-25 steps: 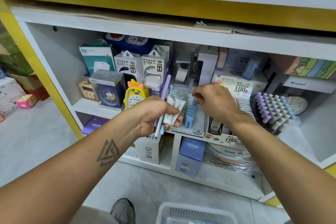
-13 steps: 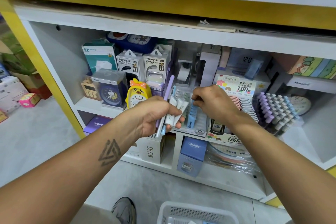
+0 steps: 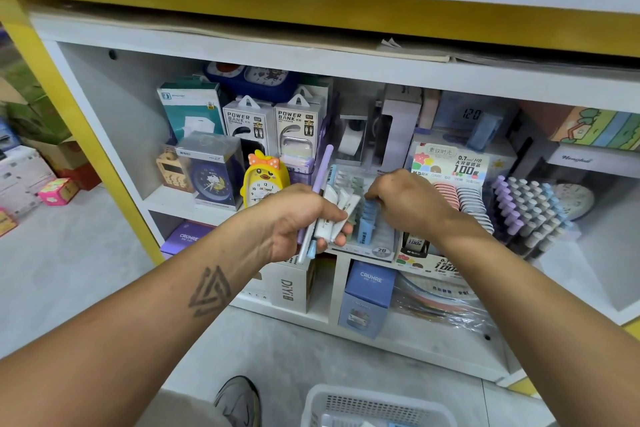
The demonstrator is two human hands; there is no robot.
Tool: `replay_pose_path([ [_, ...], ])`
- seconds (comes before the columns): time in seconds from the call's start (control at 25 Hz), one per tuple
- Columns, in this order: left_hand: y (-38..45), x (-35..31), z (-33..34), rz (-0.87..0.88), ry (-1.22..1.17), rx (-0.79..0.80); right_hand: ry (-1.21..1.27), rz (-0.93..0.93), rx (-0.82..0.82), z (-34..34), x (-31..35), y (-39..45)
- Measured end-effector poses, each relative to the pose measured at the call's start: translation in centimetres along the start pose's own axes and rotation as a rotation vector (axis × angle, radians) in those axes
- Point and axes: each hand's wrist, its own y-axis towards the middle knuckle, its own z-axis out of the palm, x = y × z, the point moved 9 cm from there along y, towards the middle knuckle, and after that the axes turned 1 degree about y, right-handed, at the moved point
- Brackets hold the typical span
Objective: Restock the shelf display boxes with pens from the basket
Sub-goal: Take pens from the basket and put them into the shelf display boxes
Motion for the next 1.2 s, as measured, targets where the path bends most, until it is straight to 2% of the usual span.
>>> replay_pose_path([
  [0.08, 0.0, -0.1, 0.2, 0.001, -0.001, 0.014, -0.02, -0.007, -0.001, -0.3, 0.4, 0.1],
  [0.12, -0.1, -0.1, 0.4, 0.002, 0.003, 0.025, 0.081, 0.001, -0.047, -1.1, 0.6, 0.2],
  [0.2, -0.3, -0.2, 0.9, 0.007, 0.014, 0.058, 0.526, 0.112, -0.114, -2.6, 0.1, 0.3],
  [0.28, -0.4, -0.3, 1.7, 0.012, 0.027, 0.098, 1.059, 0.22, -0.022, -2.3, 0.4, 0.0],
  [0.32, -0.5, -0.3, 2.1, 0.012, 0.036, 0.115, 1.214, 0.233, 0.03, -2.1, 0.9, -0.3],
  [0.4, -0.5, -0.4, 2.6, 0.015, 0.051, 0.138, 1.364, 0.23, 0.047, -2.1, 1.2, -0.8],
  [0.52, -0.5, -0.6, 2.8, 0.026, 0.053, 0.143, 1.465, 0.296, -0.078, -3.0, -0.8, -1.2],
  [0.64, -0.4, -0.5, 3.0, 0.012, 0.06, 0.138, 1.478, 0.35, -0.2, -3.9, -3.1, -1.8],
  [0.84, -0.2, -0.4, 3.6, -0.018, 0.093, 0.135, 1.473, 0.433, -0.511, -6.2, -6.7, -3.6],
  [0.92, -0.3, -0.5, 4.2, -0.032, 0.091, 0.138, 1.482, 0.458, -0.576, -7.1, -7.8, -4.5],
  [1.04, -0.2, -1.4, 5.4, 0.017, -0.025, 0.104, 1.5, 0.416, -0.44, -7.3, -7.4, -5.8],
  [1.2, 0.1, -3.1, 7.3, 0.107, -0.152, 0.048, 1.273, 0.312, -0.121, -6.9, -5.4, -7.4],
])
